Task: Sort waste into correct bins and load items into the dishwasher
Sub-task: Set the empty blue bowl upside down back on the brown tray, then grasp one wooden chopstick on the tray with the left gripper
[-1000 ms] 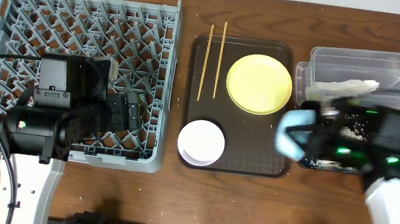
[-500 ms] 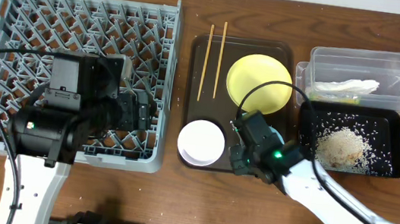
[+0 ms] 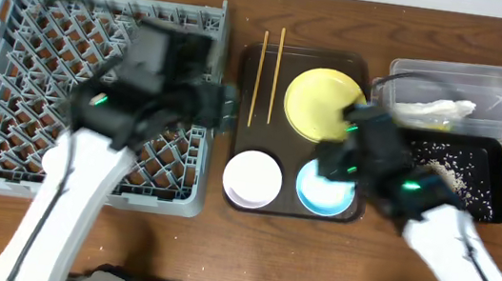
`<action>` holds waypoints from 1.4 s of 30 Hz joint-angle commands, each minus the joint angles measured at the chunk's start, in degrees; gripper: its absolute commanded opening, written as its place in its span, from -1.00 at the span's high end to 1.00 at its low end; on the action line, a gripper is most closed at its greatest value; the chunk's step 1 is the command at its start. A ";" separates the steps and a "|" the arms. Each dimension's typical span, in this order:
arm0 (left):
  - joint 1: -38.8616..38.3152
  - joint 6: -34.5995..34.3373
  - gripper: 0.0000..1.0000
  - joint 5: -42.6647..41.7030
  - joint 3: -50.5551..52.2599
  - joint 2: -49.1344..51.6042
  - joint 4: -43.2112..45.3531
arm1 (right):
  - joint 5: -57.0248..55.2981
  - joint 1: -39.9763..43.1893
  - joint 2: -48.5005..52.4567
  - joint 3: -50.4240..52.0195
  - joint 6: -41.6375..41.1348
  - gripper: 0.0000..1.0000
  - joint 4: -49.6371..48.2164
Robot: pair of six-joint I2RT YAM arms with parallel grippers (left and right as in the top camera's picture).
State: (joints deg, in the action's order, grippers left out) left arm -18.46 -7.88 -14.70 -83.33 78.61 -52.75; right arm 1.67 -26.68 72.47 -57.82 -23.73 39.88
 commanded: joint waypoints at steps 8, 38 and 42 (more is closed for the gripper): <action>-8.33 -0.09 -0.61 15.61 -0.76 18.62 16.15 | 8.04 12.96 -2.38 -0.98 -2.54 -0.43 5.33; -8.41 -3.39 0.18 15.10 -0.74 48.39 43.21 | 8.02 12.72 -1.95 -0.44 -2.43 -0.36 7.76; -8.41 -3.39 0.41 13.46 -0.74 48.94 42.84 | 8.04 12.39 -1.95 -0.44 -2.45 -0.35 7.76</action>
State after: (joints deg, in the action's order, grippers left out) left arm -26.85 -10.39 0.34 -83.53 125.27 -9.06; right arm 9.43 -14.09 70.41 -58.43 -25.54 47.59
